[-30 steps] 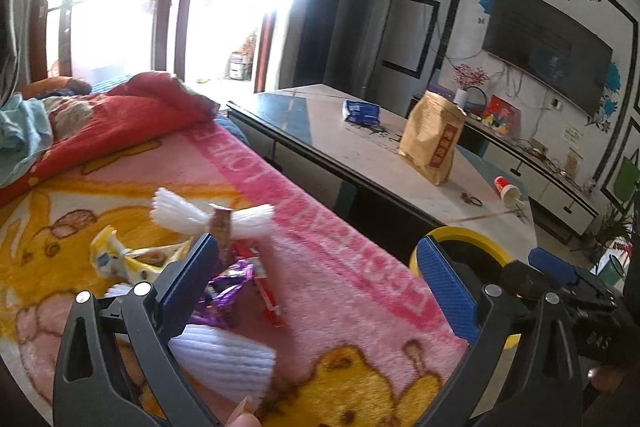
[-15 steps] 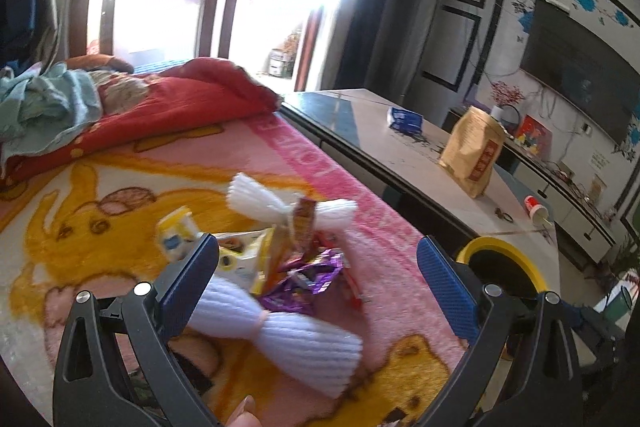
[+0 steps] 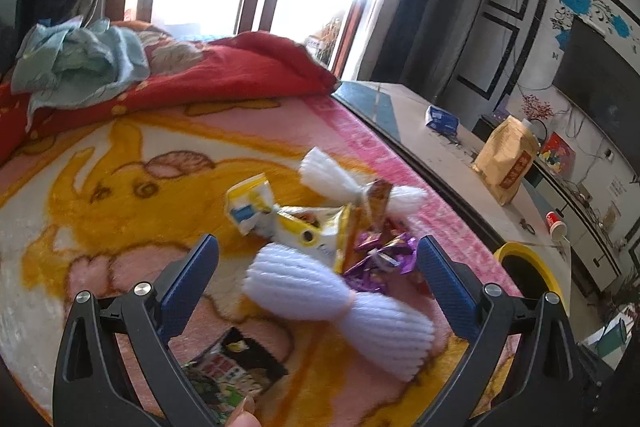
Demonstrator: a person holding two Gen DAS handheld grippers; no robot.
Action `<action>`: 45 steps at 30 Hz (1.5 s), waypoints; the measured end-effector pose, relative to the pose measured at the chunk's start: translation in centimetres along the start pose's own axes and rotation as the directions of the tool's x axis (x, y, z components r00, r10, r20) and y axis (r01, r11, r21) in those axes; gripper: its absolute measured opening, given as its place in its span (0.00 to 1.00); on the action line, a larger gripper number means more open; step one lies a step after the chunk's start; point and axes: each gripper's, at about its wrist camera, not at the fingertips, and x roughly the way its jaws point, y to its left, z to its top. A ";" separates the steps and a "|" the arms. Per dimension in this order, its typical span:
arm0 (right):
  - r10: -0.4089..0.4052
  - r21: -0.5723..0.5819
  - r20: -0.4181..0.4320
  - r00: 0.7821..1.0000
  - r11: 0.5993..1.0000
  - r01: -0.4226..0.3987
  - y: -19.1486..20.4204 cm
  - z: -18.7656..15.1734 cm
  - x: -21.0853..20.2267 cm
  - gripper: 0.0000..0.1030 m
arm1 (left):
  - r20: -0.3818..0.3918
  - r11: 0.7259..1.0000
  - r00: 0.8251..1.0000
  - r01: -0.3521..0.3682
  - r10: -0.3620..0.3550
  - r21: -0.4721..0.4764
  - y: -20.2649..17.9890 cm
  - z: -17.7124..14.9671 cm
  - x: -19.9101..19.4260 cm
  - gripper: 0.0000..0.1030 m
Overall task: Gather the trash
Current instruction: 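Move both open tools back to the blanket toward the chocolate bar, then grasp the chocolate bar with the right tool while the left tool grasps the clear plastic bag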
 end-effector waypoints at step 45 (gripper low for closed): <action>0.080 0.039 -0.044 0.996 0.996 -0.079 0.8 -1.5 2.4 0.13 | -0.113 0.980 0.973 0.197 -0.199 -0.026 1.1 -0.9 1.0 0.16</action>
